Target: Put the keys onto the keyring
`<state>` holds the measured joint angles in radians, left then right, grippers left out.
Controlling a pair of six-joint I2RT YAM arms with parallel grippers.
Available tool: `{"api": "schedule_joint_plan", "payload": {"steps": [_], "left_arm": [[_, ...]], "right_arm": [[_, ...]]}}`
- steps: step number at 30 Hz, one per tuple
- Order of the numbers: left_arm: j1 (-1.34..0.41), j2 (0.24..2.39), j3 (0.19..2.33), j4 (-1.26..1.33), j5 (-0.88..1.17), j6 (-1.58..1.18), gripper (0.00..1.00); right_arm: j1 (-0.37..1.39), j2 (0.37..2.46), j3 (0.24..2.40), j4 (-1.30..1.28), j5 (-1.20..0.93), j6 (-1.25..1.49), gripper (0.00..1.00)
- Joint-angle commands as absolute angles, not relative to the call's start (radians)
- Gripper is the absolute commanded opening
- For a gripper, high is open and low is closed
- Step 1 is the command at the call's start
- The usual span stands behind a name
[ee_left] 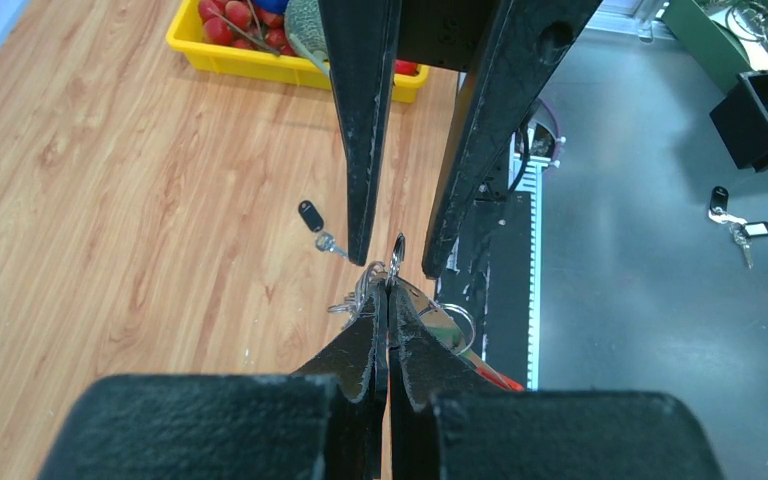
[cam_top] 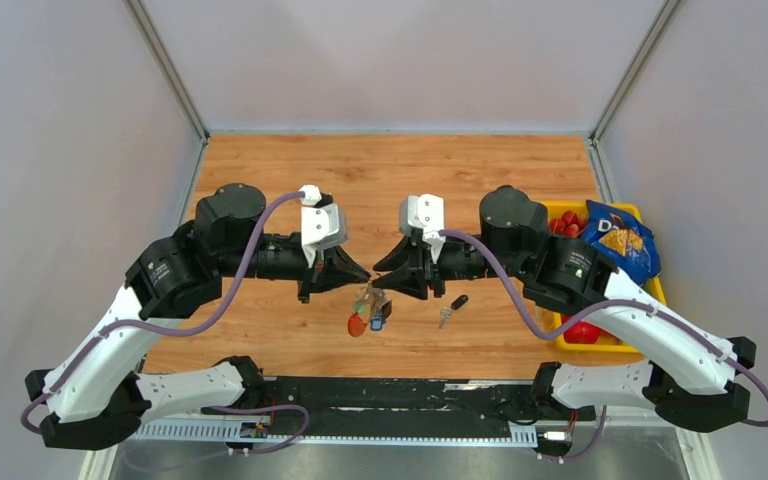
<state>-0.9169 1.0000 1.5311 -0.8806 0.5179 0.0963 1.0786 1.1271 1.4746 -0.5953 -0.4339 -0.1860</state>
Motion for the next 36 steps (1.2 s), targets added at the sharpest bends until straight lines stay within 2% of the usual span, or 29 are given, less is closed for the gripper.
{"api": "schedule_joint_plan", "payload": {"steps": [1,2,4,5,11,12,13,15,17,19,36], "left_arm": [[-0.923,0.988,1.568,-0.851,0.527,0.112,0.00],[-0.923,0.988,1.567,-0.851,0.529,0.112,0.00],[-0.923,0.986,1.567,-0.850,0.529,0.111,0.00],[-0.923,0.983,1.565,-0.848,0.528,0.111,0.00],[-0.923,0.956,1.544,-0.826,0.523,0.109,0.02],[-0.923,0.947,1.535,-0.804,0.524,0.107,0.05],[-0.922,0.927,1.513,-0.789,0.528,0.106,0.18],[-0.923,0.889,1.476,-0.740,0.537,0.103,0.33],[-0.923,0.854,1.439,-0.685,0.539,0.094,0.43],[-0.923,0.828,1.412,-0.639,0.535,0.086,0.47],[-0.923,0.864,1.237,-0.360,0.474,-0.025,0.52]], "right_arm": [[1.077,1.138,1.506,-0.606,-0.469,-0.188,0.29],[1.077,1.139,1.508,-0.606,-0.473,-0.187,0.24],[1.077,1.143,1.508,-0.607,-0.484,-0.187,0.02],[1.077,1.142,1.507,-0.607,-0.484,-0.188,0.00],[1.077,1.102,1.472,-0.591,-0.479,-0.194,0.00],[1.077,1.089,1.463,-0.582,-0.472,-0.193,0.00],[1.077,1.075,1.450,-0.570,-0.461,-0.190,0.00],[1.077,1.041,1.422,-0.541,-0.446,-0.185,0.00],[1.078,1.004,1.392,-0.506,-0.442,-0.178,0.00],[1.077,0.971,1.361,-0.476,-0.442,-0.174,0.00],[1.077,0.633,1.040,-0.126,-0.529,-0.197,0.00]]}}
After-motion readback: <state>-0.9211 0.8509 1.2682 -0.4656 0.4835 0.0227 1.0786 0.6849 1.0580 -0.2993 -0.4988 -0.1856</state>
